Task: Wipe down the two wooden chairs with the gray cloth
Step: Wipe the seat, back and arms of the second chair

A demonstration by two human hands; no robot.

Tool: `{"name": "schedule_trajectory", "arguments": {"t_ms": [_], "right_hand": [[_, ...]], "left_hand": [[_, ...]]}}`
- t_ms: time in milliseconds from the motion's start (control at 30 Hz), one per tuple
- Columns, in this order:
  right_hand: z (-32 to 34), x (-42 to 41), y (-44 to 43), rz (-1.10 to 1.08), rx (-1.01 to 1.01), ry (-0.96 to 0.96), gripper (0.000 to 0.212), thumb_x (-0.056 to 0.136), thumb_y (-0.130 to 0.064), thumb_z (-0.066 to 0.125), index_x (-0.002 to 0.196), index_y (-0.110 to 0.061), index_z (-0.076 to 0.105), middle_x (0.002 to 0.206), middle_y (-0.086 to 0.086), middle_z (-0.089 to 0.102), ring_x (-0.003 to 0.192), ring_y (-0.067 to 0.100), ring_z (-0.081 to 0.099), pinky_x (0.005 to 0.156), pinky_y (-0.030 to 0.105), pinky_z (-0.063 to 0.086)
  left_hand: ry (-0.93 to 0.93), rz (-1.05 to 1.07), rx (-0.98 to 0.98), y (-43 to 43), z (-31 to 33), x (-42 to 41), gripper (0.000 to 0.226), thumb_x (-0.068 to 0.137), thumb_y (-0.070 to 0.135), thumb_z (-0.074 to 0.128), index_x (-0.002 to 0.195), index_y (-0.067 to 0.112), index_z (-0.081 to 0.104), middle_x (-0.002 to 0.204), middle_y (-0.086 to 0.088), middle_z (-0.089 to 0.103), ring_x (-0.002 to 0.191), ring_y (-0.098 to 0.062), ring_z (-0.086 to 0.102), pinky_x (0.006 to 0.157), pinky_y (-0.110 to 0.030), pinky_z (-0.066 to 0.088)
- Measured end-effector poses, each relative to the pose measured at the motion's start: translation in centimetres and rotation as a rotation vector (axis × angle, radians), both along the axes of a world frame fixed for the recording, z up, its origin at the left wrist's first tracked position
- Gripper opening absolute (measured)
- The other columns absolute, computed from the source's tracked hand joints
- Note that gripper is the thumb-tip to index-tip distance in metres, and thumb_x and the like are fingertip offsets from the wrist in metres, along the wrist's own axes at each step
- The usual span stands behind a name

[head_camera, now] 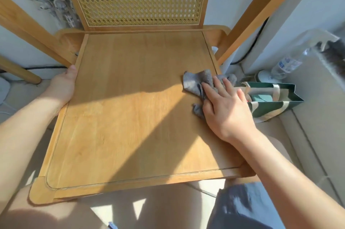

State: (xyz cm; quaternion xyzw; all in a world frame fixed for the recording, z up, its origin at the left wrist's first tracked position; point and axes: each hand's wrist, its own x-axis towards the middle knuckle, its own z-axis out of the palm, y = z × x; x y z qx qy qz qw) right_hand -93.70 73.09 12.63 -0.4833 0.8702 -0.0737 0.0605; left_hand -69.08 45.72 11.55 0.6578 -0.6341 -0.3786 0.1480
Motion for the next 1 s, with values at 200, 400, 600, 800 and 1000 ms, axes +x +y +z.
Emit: {"name": "schedule_trajectory", "arguments": {"t_ms": [200,400,600,800,1000], "right_hand": [[-0.6,4.2,-0.9,0.094,-0.105,0.039,0.054,0.089,-0.037,0.031,0.139,-0.026,0.048,0.151,0.013,0.038,0.140,0.035,0.033,0.108,0.052,0.028],[-0.8,15.8,-3.5,0.507,-0.140,-0.134,0.056,0.083,-0.043,0.039,0.136,-0.029,0.053,0.150,0.007,0.042,0.141,0.028,0.034,0.113,0.053,0.026],[0.0,15.0,-13.4,0.584,-0.074,-0.145,0.054,0.093,-0.044,0.033,0.145,-0.028,0.036,0.158,0.000,0.025,0.148,0.020,0.015,0.116,0.052,0.005],[0.0,13.4,-22.4,0.530,-0.091,-0.171,0.049,0.097,-0.040,0.031,0.145,-0.032,0.028,0.160,-0.010,0.017,0.148,0.014,0.008,0.116,0.054,0.003],[-0.7,12.6,-29.1,0.422,-0.255,-0.135,0.043,0.090,-0.036,0.042,0.133,-0.027,0.045,0.140,-0.004,0.050,0.134,0.020,0.037,0.109,0.047,0.027]], "left_hand": [[0.062,-0.004,0.010,0.0,0.0,0.3,0.068,0.100,0.056,0.028,0.144,0.006,0.041,0.143,-0.016,0.047,0.130,-0.032,0.045,0.111,-0.041,0.032],[0.126,0.014,0.015,-0.1,-0.2,0.1,0.059,0.103,0.047,0.028,0.140,0.005,0.047,0.140,-0.015,0.051,0.128,-0.030,0.048,0.109,-0.036,0.034],[0.212,-0.061,0.053,-0.6,-0.7,0.4,0.054,0.104,0.040,0.026,0.142,0.005,0.043,0.144,-0.016,0.047,0.134,-0.031,0.042,0.114,-0.042,0.028],[0.383,0.096,0.086,-1.0,-1.9,0.6,0.039,0.103,0.011,0.034,0.141,0.000,0.037,0.147,-0.019,0.040,0.138,-0.034,0.035,0.113,-0.038,0.027],[0.280,-0.118,0.008,-0.5,-1.5,0.8,0.044,0.105,0.034,0.022,0.144,0.022,0.040,0.147,0.003,0.041,0.136,-0.011,0.034,0.099,-0.019,0.020]]}}
